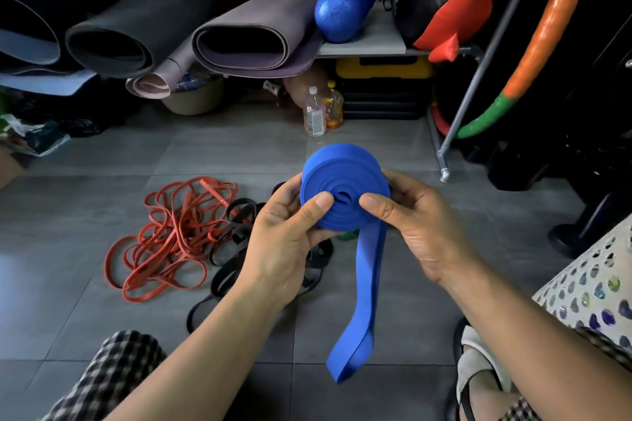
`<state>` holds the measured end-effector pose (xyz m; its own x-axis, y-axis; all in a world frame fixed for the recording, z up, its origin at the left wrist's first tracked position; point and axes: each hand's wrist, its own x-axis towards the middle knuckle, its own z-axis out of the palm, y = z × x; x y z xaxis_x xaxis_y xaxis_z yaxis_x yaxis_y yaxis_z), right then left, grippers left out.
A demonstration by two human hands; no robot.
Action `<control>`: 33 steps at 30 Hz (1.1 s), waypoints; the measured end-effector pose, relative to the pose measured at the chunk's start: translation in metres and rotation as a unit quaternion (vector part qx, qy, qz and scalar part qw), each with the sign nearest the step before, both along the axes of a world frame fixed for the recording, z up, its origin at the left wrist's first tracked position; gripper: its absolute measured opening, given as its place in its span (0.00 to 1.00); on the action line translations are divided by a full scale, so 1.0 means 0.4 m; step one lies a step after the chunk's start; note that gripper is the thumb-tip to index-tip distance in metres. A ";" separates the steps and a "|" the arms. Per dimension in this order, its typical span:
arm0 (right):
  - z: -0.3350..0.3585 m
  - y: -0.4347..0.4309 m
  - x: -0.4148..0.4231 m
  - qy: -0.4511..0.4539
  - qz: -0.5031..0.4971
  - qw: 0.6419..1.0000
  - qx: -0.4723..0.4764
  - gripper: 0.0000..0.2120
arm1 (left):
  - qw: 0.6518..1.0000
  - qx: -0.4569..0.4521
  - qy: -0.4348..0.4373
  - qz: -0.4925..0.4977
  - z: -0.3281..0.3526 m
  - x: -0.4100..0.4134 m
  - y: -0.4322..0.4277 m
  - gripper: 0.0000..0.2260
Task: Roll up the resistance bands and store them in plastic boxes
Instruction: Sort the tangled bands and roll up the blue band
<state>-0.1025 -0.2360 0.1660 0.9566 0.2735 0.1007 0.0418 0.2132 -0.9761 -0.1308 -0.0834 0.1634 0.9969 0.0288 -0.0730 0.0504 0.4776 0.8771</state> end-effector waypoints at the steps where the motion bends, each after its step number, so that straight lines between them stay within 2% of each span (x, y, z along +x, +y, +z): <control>1: -0.002 -0.001 0.000 0.008 0.001 1.000 -0.001 0.15 | 1.000 -0.010 0.010 -0.010 -0.003 -0.001 0.001 0.18; 4: -0.004 -0.012 0.002 0.017 0.014 0.999 -0.036 0.17 | 0.997 0.014 0.037 -0.067 -0.006 0.004 0.023 0.16; 6: -0.004 -0.022 0.001 -0.002 0.018 0.996 -0.090 0.16 | 0.986 0.133 0.023 -0.095 0.004 0.014 0.051 0.19; 8: -0.010 -0.025 -0.002 -0.056 0.020 0.980 -0.191 0.15 | 0.957 0.265 -0.026 -0.112 0.014 0.023 0.075 0.24; 9: -0.013 -0.021 -0.006 -0.076 0.025 0.969 -0.232 0.16 | 0.945 0.298 -0.044 -0.124 0.015 0.024 0.080 0.25; 11: -0.015 -0.014 -0.012 -0.082 0.032 0.965 -0.246 0.16 | 0.939 0.313 -0.066 -0.129 0.015 0.020 0.078 0.21; 14: -0.005 -0.017 -0.004 -0.053 0.032 0.983 -0.175 0.18 | 0.956 0.272 -0.077 -0.079 0.012 0.017 0.067 0.17; 18: 0.012 -0.026 0.005 -0.020 0.030 0.996 -0.087 0.15 | 0.983 0.174 -0.051 -0.032 0.016 0.014 0.063 0.18; 24: 0.011 -0.020 0.009 -0.009 0.007 0.999 -0.043 0.14 | 0.998 0.060 -0.027 -0.008 0.024 0.008 0.037 0.14; 29: -0.014 0.006 0.001 0.021 -0.004 1.000 0.004 0.15 | 0.999 -0.040 0.006 0.006 0.005 0.000 0.011 0.16; 33: -0.024 0.004 0.001 0.043 -0.003 0.999 -0.005 0.15 | 0.997 -0.058 0.042 -0.025 -0.014 0.000 0.018 0.15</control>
<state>-0.1020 -0.2344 0.1563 0.9635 0.2673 0.0148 -0.0414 0.2035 -0.9782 -0.1306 -0.0761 0.1577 0.9871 -0.0337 -0.1565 0.1475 0.5704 0.8080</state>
